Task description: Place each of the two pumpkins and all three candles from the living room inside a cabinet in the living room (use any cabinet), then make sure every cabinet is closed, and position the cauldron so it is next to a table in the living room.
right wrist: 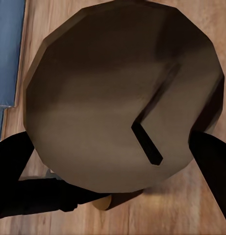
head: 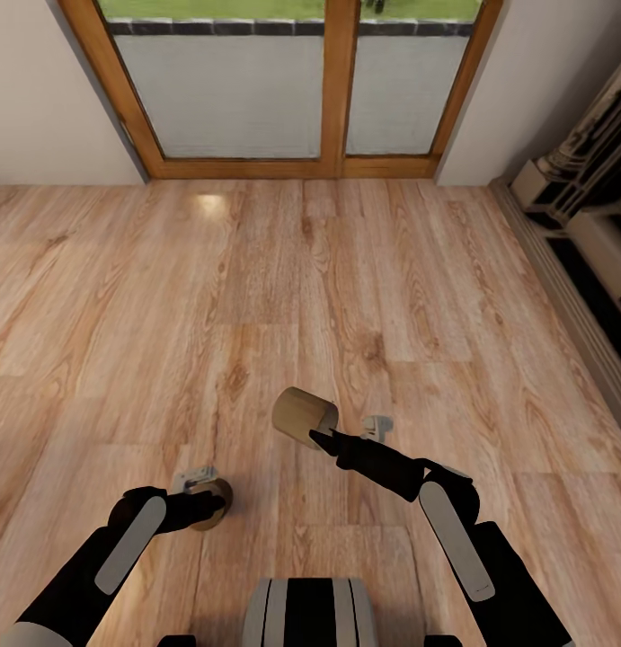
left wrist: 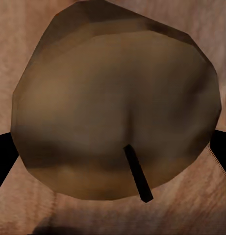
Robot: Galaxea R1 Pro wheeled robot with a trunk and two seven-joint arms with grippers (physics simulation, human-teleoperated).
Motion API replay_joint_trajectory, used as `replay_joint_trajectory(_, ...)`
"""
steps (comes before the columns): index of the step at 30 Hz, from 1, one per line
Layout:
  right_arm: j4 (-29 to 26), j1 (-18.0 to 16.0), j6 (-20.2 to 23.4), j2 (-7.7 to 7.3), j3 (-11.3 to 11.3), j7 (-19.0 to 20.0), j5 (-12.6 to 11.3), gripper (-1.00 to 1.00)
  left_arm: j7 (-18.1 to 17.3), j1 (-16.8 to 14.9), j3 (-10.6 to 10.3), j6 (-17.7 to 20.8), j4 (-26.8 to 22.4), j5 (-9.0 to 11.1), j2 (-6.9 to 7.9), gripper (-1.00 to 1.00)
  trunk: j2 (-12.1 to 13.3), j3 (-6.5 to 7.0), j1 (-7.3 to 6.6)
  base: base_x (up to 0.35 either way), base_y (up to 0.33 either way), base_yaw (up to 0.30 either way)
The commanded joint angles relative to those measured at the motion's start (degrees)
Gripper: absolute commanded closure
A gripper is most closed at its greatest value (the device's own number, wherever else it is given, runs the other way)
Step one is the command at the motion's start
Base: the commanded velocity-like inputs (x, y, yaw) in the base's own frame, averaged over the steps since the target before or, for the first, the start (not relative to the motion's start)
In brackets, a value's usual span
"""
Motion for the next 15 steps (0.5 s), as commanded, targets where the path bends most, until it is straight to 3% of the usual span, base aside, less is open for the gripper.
replay_joint_trajectory(1,0.01,0.0,0.0,0.0,0.0,0.0,0.06,1.0,0.0,0.01,0.01,0.08,0.0,-0.01,0.0,1.0,0.02,0.23,-0.02,0.0,0.0,0.0)
replay_joint_trajectory(15,0.05,0.0,-0.08,0.0,-0.1,-0.08,0.01,1.0,0.08,0.01,0.08,0.5,0.0,-0.01,0.0,1.0,0.2,3.33,-0.38,0.0,0.0,0.0)
